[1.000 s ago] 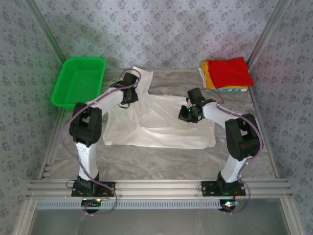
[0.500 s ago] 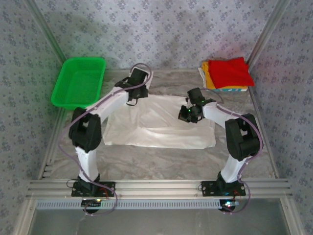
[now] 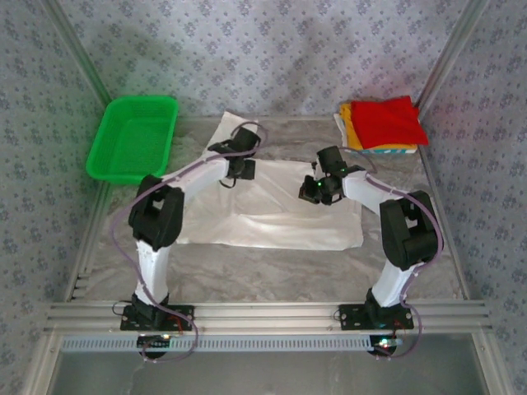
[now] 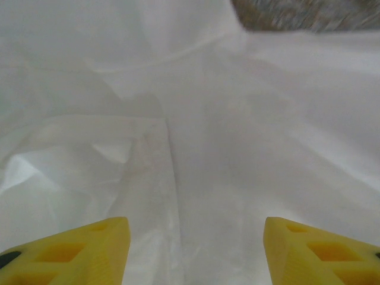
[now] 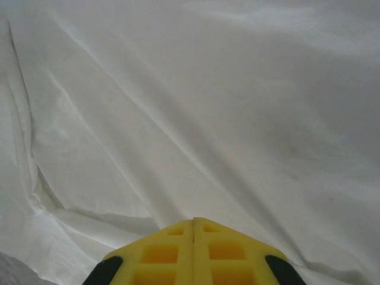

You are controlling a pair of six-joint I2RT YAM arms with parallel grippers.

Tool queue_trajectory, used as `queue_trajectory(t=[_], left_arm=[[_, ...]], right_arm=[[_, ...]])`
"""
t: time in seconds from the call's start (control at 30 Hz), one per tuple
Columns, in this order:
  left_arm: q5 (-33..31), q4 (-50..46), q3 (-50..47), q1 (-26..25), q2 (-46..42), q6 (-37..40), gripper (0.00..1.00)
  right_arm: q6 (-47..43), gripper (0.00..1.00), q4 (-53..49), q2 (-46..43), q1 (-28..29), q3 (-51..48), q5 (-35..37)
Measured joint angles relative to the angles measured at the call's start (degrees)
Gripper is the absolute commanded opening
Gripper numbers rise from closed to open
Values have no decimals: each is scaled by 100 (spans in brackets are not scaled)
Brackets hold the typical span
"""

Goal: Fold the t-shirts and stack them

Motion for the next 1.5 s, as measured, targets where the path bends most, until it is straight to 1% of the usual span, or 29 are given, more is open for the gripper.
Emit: queue_trajectory(t=[0.03, 0.13, 0.2, 0.27, 0.33, 0.5, 0.6, 0.67, 0.7, 1.07, 1.1, 1.17, 1.2, 1.23, 1.27, 1.3, 1.33, 1.37, 1.43, 1.47, 1.5], left_arm=[[-81, -66, 48, 11, 105, 13, 53], [-295, -208, 278, 74, 391, 37, 49], [-393, -232, 437, 111, 538, 61, 41], [-476, -254, 610, 142, 664, 76, 40], [-531, -254, 732, 155, 758, 101, 33], [-544, -284, 859, 162, 905, 105, 31], [-531, -289, 887, 179, 992, 142, 13], [-518, -293, 916, 190, 1056, 144, 3], [-518, -295, 942, 190, 1069, 157, 0], [-501, -369, 1401, 118, 1084, 144, 0], [-496, -422, 1482, 98, 1095, 144, 3], [-498, -573, 1799, 52, 1176, 144, 2], [-498, -627, 1947, 35, 1215, 144, 7], [-501, -658, 2092, 22, 1261, 155, 17], [-496, -671, 2181, 9, 1285, 138, 21], [-492, -671, 2212, -2, 1294, 151, 18], [-479, -675, 2221, -4, 1294, 166, 12], [-474, -695, 2221, -7, 1294, 188, 16], [-470, -656, 2157, -7, 1294, 181, 29], [-437, -603, 2083, -4, 1281, 199, 33], [-411, -586, 2013, -2, 1274, 221, 33]], right_arm=[[0, 5, 2, -11, -2, -13, 0], [-2, 5, -2, -118, -59, -105, 0], [-4, 5, -2, -214, -127, -181, 0], [-4, 5, 2, -315, -214, -267, 0], [-4, 5, 0, -382, -284, -348, 0], [-7, 5, -7, -507, -417, -474, 0], [-15, 5, -4, -581, -470, -494, 0], [-28, 5, -4, -623, -498, -498, 0], [-28, 5, -2, -632, -507, -498, 0], [-31, 5, -7, -647, -564, -520, 0], [-31, 5, -4, -647, -566, -529, 0], [-31, 6, -4, -647, -566, -535, 0], [-31, 6, -4, -647, -566, -538, 0], [-31, 6, -4, -647, -564, -540, 0], [-31, 6, -4, -647, -564, -540, -2], [-31, 6, -4, -647, -564, -540, -2], [-31, 6, -7, -647, -566, -540, 0], [-31, 6, -7, -647, -566, -540, 0], [-35, 6, -9, -647, -564, -540, 0], [-44, 6, -9, -647, -564, -540, -2], [-46, 6, -7, -647, -566, -540, 0]])
